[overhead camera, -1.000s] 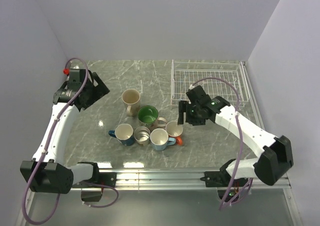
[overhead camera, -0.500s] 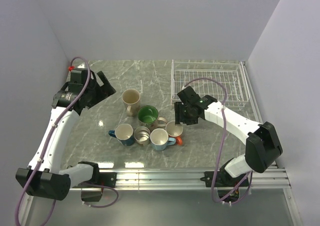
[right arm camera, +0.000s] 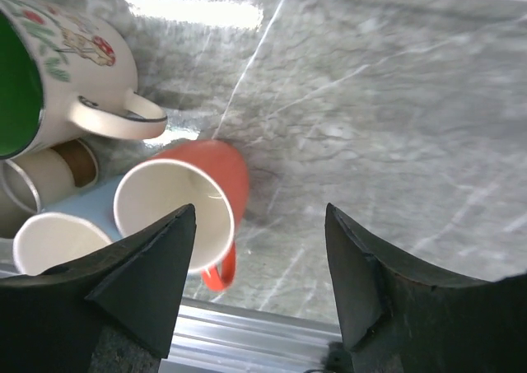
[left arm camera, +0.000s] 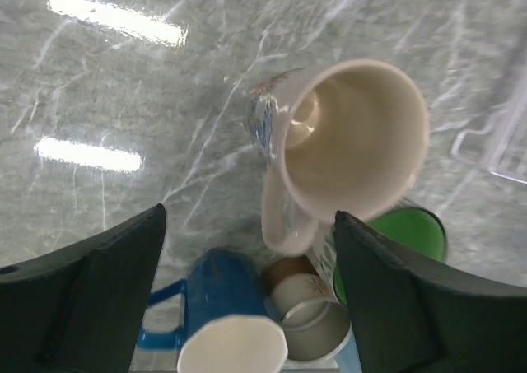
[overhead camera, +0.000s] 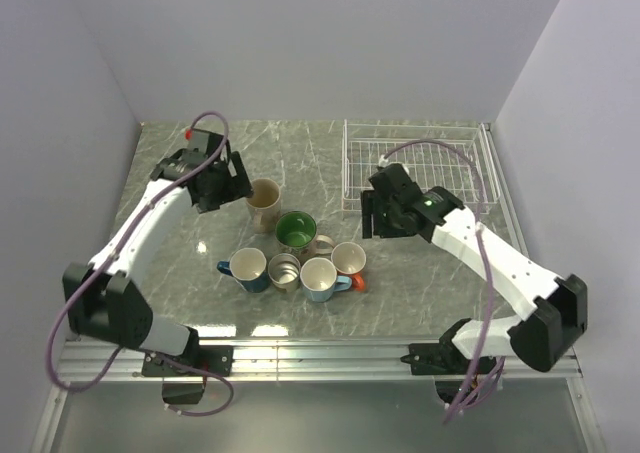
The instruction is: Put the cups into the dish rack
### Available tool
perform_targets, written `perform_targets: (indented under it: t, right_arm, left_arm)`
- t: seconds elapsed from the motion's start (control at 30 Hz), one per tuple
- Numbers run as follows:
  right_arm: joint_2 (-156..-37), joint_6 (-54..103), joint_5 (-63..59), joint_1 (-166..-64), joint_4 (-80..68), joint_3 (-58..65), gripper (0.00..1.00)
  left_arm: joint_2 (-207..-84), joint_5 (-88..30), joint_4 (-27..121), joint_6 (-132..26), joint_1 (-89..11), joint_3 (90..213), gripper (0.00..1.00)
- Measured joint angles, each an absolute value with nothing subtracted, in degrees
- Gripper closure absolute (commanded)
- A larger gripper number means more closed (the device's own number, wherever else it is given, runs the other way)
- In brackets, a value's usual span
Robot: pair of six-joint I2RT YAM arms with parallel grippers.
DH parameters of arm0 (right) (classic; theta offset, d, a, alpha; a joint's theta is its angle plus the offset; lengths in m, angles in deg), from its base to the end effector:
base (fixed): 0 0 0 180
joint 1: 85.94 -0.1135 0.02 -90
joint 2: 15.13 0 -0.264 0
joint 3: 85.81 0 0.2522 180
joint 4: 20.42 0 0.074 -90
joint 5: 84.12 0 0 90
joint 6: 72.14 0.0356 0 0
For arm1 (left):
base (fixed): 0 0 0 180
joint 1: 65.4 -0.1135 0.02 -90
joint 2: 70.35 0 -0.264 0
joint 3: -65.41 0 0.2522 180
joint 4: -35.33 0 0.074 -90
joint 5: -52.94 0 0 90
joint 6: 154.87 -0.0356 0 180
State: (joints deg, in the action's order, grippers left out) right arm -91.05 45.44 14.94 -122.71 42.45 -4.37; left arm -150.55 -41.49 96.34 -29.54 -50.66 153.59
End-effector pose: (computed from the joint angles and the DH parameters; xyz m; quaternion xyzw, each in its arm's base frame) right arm 0.2162 0.1546 0.3019 -0.0545 0.9554 0.0851 0.2775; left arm 0.2818 -0.0713 0.3212 -0.1814 0.9303 -0.1009 0.3026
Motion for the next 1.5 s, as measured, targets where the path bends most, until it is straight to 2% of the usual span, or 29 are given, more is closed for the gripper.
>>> perform_targets:
  t: [0.07, 0.1, 0.17, 0.33, 0.47, 0.57, 0.6, 0.67, 0.7, 1.03, 1.27, 1.37, 1.5]
  right_arm:
    - [-88.5, 45.4, 16.1, -122.7, 43.9, -3.7, 0.28]
    - [-87.2, 45.4, 16.6, -122.7, 44.5, -3.6, 0.28]
    - [-85.2, 45.5, 17.4, -122.7, 45.9, -3.6, 0.28]
    - [-81.3, 47.0, 18.5, -122.7, 48.3, -4.6, 0.28]
    - [-79.3, 48.2, 19.0, -122.7, 49.6, -6.6, 0.28]
    - [-78.6, 48.5, 19.5, -122.7, 50.3, -7.3, 0.27]
    - [-78.4, 48.6, 19.7, -122.7, 50.4, -7.4, 0.27]
    - [-78.3, 48.7, 19.9, -122.7, 50.6, -7.6, 0.28]
    - [-78.3, 48.7, 20.0, -122.7, 50.6, -7.6, 0.27]
    - [-80.1, 47.7, 20.0, -122.7, 51.1, -4.8, 0.27]
    - [-85.4, 46.4, 17.9, -122.7, 51.7, 7.1, 0.25]
    - [-87.9, 46.4, 12.3, -121.8, 49.7, 13.8, 0.23]
    - [-88.8, 49.8, -2.2, -118.3, 41.9, 17.7, 0.21]
  left_arm:
    - [-154.0, -42.0, 96.1, -30.2, -50.2, 154.4, 0.20]
    - [-155.6, -42.1, 95.9, -30.5, -50.1, 154.8, 0.26]
    - [-158.4, -42.4, 95.2, -31.2, -50.0, 155.6, 0.28]
    - [-163.4, -42.3, 93.3, -32.5, -50.0, 157.0, 0.43]
    - [-166.6, -41.3, 92.5, -33.0, -50.0, 158.9, 0.49]
    - [-169.3, -40.8, 92.0, -33.6, -50.0, 160.7, 0.65]
    - [-170.3, -40.2, 91.7, -33.8, -50.0, 161.1, 0.77]
    - [-171.4, -40.1, 91.8, -34.5, -50.0, 161.5, 0.89]
    - [-171.5, -39.9, 91.9, -34.3, -50.0, 161.7, 1.00]
    - [-172.6, -39.3, 93.2, -34.4, -51.0, 163.7, 1.00]
    - [-171.0, -34.9, 96.1, -33.4, -60.1, 166.6, 1.00]
    - [-167.9, -31.7, 94.7, -31.5, -64.2, 167.3, 1.00]
    - [-160.9, -27.6, 88.0, -27.2, -64.9, 164.6, 1.00]
